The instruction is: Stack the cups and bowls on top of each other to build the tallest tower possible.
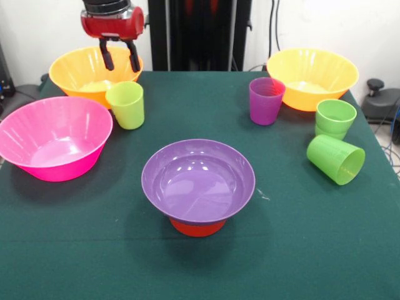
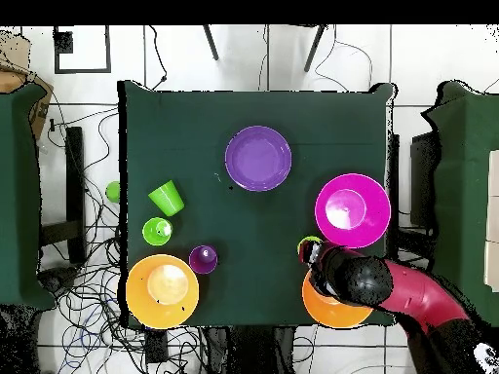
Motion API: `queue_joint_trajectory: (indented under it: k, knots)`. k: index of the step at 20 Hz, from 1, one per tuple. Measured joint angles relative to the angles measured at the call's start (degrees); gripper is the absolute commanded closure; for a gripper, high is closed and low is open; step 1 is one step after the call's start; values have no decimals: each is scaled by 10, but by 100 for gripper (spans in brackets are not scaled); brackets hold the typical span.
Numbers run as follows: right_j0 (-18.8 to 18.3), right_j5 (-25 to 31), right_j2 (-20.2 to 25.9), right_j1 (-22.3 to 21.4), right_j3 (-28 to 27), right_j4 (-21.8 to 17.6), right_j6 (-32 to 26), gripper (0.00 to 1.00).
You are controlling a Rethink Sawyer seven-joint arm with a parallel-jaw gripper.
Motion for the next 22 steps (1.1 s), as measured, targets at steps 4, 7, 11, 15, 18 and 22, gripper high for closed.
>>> queue_joint_trajectory:
  k: [4,7,11,15,18,22]
  knots:
    - [7,0,0,7,-8,0,0,0]
    - [18,0,0,22,-21,0,0,0]
    - [32,0,0,56,-42,0,0,0]
    - [39,-1,0,86,-54,0,0,0]
    - [38,-9,0,100,-54,0,0,0]
    - [35,-20,1,110,-54,0,0,0]
